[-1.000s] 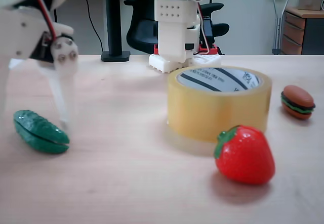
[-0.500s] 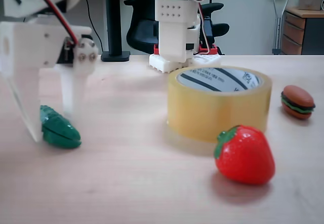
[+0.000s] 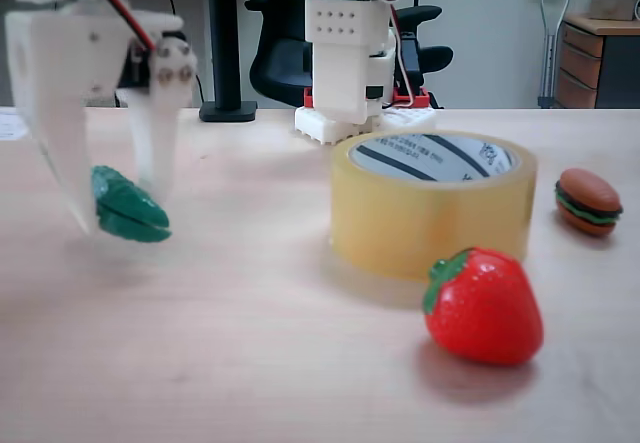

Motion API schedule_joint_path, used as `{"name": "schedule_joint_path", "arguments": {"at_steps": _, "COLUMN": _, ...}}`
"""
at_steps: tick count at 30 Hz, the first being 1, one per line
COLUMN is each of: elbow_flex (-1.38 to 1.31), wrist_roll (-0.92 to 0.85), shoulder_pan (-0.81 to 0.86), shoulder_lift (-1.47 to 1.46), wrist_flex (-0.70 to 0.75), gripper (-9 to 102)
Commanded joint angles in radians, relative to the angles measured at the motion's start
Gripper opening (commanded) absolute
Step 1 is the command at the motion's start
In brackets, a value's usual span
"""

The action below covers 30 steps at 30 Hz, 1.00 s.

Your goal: Grasp a cucumber and put it in the hole.

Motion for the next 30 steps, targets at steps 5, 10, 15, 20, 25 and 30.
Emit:
{"name": "schedule_joint_path", "arguments": {"at_steps": 5, "elbow_flex": -0.018, "wrist_roll": 0.078, "shoulder_pan": -0.008, "shoulder_lift": 0.313, "wrist_flex": 0.098, "gripper": 2}}
{"name": "schedule_joint_path", "arguments": {"at_steps": 10, "elbow_flex": -0.018, "wrist_roll": 0.233, "shoulder_pan": -0.071, "shoulder_lift": 0.405, "wrist_flex": 0.219, "gripper": 0}}
{"name": "schedule_joint_path", "arguments": {"at_steps": 15, "elbow_flex": -0.018, "wrist_roll": 0.422, "shoulder_pan": -0.195, "shoulder_lift": 0.495, "wrist_flex": 0.284, "gripper": 0}}
{"name": "schedule_joint_path", "arguments": {"at_steps": 20, "elbow_flex": -0.018, "wrist_roll": 0.640, "shoulder_pan": -0.347, "shoulder_lift": 0.555, "wrist_flex": 0.333, "gripper": 1}}
{"name": "schedule_joint_path", "arguments": {"at_steps": 25, "elbow_flex": -0.018, "wrist_roll": 0.838, "shoulder_pan": -0.492, "shoulder_lift": 0.601, "wrist_flex": 0.345, "gripper": 0}}
{"name": "schedule_joint_path", "arguments": {"at_steps": 30, "elbow_flex": -0.015, "wrist_roll": 0.996, "shoulder_pan": -0.583, "shoulder_lift": 0.627, "wrist_flex": 0.345, "gripper": 1}}
